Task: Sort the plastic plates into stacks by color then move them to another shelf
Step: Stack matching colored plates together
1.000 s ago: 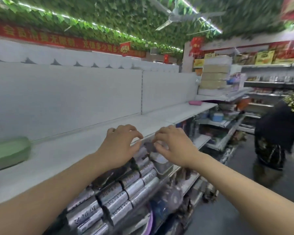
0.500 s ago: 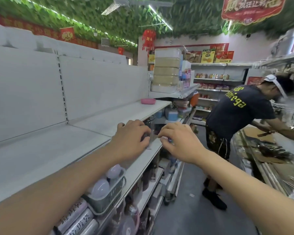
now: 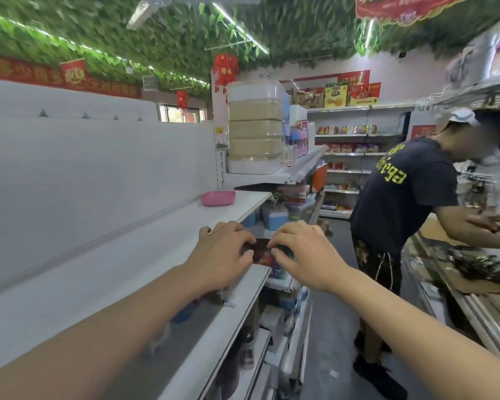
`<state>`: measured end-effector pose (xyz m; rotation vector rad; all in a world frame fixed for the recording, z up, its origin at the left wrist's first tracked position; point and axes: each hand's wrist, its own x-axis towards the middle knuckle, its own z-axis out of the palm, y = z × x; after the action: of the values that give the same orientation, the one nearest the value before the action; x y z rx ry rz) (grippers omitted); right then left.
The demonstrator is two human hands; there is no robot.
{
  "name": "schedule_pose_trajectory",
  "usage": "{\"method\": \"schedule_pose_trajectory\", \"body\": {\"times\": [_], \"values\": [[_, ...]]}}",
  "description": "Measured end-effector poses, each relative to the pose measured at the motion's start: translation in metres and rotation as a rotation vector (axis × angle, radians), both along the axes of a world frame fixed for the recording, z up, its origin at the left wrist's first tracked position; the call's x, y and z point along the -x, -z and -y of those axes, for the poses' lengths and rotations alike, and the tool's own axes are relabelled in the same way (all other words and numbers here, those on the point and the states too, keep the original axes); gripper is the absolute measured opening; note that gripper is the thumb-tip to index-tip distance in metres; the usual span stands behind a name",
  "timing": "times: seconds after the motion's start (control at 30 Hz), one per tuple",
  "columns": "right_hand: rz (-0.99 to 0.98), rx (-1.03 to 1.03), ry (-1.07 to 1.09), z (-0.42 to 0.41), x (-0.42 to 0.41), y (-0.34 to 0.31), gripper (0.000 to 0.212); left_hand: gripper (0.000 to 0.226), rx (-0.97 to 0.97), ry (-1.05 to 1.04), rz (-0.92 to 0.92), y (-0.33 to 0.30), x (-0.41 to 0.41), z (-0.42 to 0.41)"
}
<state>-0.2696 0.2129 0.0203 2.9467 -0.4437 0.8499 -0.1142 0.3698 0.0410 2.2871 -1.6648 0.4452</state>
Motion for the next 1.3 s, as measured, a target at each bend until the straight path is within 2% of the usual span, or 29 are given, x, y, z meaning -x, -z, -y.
{"method": "schedule_pose_trajectory", "body": {"times": [0.23, 0.43, 0.7, 0.83, 0.9, 1.03, 1.17, 1.3], "values": [[-0.023, -0.055, -0.145, 0.152, -0.079, 0.011, 0.027, 0.036, 0.024, -0.172, -0.058, 0.016, -0.064, 0.119], [-0.074, -0.033, -0.277, 0.241, -0.173, 0.002, 0.026, 0.036, 0.009, -0.364, -0.107, 0.025, -0.12, 0.173], [-0.048, -0.065, -0.458, 0.285, -0.327, 0.0, 0.024, 0.036, 0.05, -0.522, -0.088, 0.021, -0.22, 0.207], [-0.158, 0.005, -0.519, 0.297, -0.382, -0.003, 0.035, 0.033, 0.053, -0.59, -0.094, 0.017, -0.26, 0.221], [-0.208, 0.009, -0.539, 0.305, -0.398, -0.004, 0.034, 0.034, 0.052, -0.63, -0.094, 0.016, -0.271, 0.225], [-0.263, 0.087, -0.589, 0.318, -0.417, -0.002, 0.025, 0.035, 0.065, -0.738, -0.113, 0.013, -0.275, 0.226], [-0.237, 0.189, -0.654, 0.326, -0.422, -0.008, 0.026, 0.035, 0.113, -0.868, -0.145, 0.011, -0.26, 0.226], [-0.152, 0.108, -0.772, 0.325, -0.415, -0.009, 0.024, 0.034, 0.173, -1.009, -0.155, 0.014, -0.218, 0.215]]}}
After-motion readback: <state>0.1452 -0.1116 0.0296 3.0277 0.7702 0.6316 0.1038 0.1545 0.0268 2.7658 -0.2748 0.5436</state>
